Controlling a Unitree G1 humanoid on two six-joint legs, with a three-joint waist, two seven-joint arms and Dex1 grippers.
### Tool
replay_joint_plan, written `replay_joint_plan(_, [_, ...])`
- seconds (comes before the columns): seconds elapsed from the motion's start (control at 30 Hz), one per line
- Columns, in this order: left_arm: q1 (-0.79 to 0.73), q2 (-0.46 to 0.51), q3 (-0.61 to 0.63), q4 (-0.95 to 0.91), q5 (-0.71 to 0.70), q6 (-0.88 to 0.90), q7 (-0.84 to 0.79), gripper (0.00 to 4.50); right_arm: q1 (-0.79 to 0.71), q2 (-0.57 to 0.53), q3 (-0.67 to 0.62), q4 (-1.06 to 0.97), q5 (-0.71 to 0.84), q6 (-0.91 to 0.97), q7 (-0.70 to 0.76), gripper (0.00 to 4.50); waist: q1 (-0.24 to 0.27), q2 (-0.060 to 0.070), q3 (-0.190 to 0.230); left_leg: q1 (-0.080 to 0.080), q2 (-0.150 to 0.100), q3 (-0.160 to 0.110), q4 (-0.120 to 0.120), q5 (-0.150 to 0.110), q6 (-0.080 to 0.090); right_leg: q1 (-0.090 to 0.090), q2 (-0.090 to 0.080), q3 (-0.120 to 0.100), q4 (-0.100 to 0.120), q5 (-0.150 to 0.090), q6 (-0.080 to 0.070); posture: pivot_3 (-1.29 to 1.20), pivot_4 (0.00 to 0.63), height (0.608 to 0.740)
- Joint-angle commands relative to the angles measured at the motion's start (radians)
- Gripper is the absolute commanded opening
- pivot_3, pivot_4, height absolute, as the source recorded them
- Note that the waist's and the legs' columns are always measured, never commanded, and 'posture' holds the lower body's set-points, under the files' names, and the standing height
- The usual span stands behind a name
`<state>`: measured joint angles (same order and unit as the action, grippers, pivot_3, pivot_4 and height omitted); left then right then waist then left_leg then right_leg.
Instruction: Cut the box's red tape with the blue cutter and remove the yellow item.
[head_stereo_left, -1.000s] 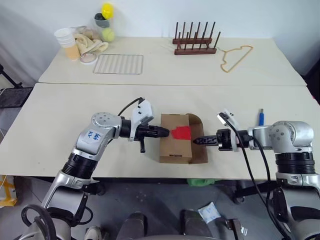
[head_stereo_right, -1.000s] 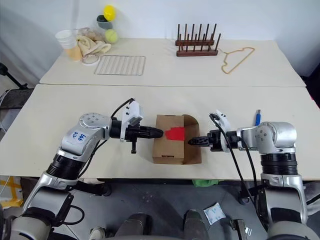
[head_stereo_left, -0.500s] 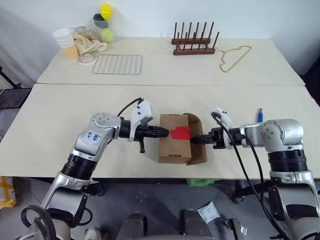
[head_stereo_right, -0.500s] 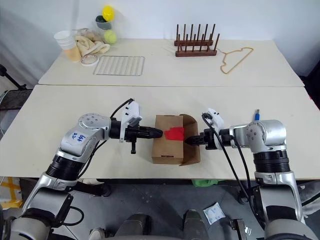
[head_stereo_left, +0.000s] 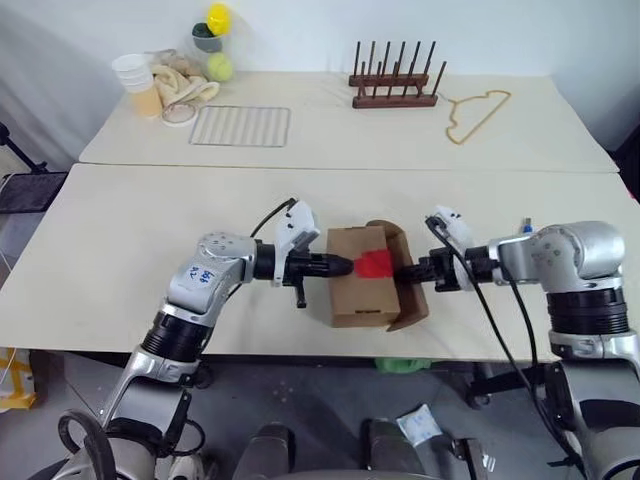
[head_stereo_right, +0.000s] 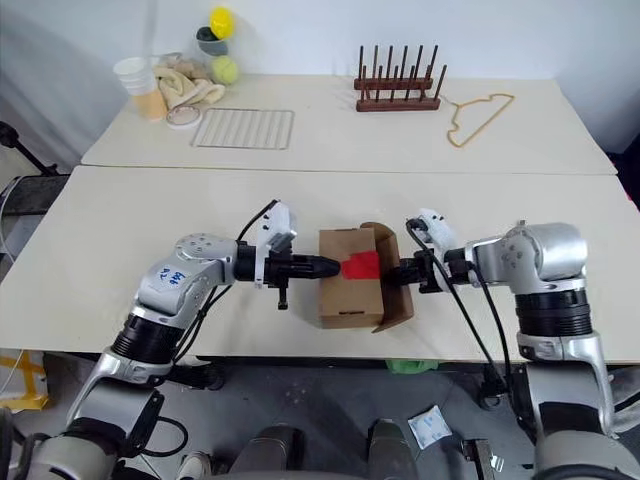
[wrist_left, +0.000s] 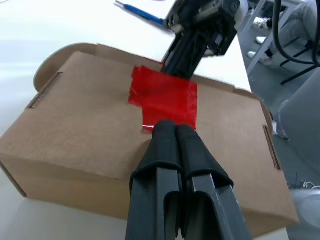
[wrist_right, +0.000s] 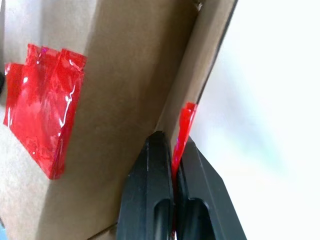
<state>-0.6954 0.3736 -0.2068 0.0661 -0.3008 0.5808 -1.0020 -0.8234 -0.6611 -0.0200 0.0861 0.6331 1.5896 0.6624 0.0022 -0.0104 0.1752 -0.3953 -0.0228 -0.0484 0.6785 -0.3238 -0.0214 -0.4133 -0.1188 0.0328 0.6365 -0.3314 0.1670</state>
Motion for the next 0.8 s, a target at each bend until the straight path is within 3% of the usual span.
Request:
replay_joint_plan(0.03, [0.020,-0.039,-0.027,0.024,0.021,-0.033,0.035,0.00,-0.057,-0.083,-0.023,-0.058,0.027,0.025,-0.006,0.03,0.000,0.000,0.000,0.000,0.000,0.000,0.000,0.000,0.000,0.000,0.000,0.000,0.000,0.000,0.000,0.00,0.150,0.740])
replay_joint_plan(0.33, [0.038,-0.154,-0.042,0.095,0.062,-0.137,0.125,0.00,-0.177,-0.252,0.082,-0.101,0.080,0.025,-0.002,0.03,0.000,0.000,0.000,-0.002,0.000,0.001,0.001,0.000,0.000,0.000,0.000,0.000,-0.003,0.000,0.000,0.00,0.150,0.740])
replay_joint_plan(0.63, [0.059,-0.182,-0.025,0.096,0.051,-0.151,0.164,0.00,-0.267,-0.300,0.184,-0.181,0.128,0.025,-0.012,0.03,0.010,0.000,0.000,-0.003,0.000,0.001,0.001,0.000,0.000,0.000,0.000,0.000,-0.008,0.000,0.001,0.00,0.150,0.740])
replay_joint_plan(0.8, [0.083,-0.186,-0.015,0.078,0.053,-0.145,0.192,0.00,-0.232,-0.300,0.219,-0.258,0.130,0.025,-0.051,0.03,0.021,0.000,0.000,-0.003,0.000,0.001,0.002,0.000,0.000,0.000,0.000,0.000,-0.009,0.001,0.000,0.00,0.150,0.740])
